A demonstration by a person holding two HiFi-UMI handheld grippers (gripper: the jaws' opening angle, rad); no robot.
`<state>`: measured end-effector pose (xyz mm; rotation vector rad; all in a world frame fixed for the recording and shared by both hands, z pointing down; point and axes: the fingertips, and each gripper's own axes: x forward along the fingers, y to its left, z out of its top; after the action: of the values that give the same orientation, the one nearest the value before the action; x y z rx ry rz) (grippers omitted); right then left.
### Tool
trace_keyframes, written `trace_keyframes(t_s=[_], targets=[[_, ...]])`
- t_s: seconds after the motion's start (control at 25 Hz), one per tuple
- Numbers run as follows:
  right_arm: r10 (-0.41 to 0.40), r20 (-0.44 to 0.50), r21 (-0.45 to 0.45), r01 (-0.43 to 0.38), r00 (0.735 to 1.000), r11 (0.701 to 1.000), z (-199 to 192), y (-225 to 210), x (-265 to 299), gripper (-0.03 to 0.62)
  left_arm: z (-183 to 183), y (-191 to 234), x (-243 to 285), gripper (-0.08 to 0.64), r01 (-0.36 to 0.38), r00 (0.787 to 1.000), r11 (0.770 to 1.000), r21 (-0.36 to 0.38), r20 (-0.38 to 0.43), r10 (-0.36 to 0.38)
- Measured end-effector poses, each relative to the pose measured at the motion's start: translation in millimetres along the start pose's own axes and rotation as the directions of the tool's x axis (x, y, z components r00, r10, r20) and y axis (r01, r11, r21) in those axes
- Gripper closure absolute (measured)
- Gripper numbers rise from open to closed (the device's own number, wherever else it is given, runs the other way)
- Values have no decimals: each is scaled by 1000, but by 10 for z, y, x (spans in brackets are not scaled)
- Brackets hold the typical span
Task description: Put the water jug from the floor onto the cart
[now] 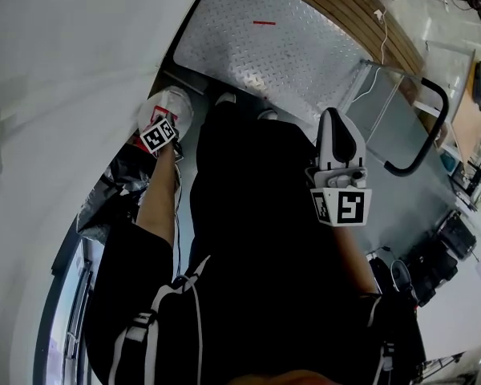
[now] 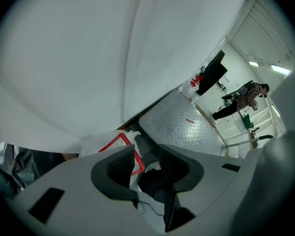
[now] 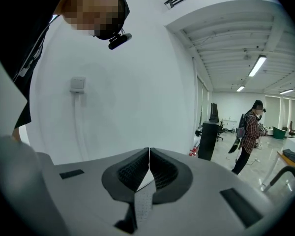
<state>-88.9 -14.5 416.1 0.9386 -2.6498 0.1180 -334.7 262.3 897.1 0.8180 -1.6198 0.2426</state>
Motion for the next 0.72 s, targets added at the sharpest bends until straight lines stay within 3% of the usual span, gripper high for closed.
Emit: trace_keyframes(t_s=[0.24,0.48,0.72], targets=[[24,-32,-15,-24,999,1000,-147,21,33,574,-38,132,245,411,-3,1000,996,-85,-12,2],[42,-76,25,-40,996,999,-416,-2,75,574,-19,246,510,411,13,1000,987,-158,-20,-16],[70,-101,38,-67,992,997,-616,48,107,574,-176,339,659,411,2,999,984,-177,-39,-9]])
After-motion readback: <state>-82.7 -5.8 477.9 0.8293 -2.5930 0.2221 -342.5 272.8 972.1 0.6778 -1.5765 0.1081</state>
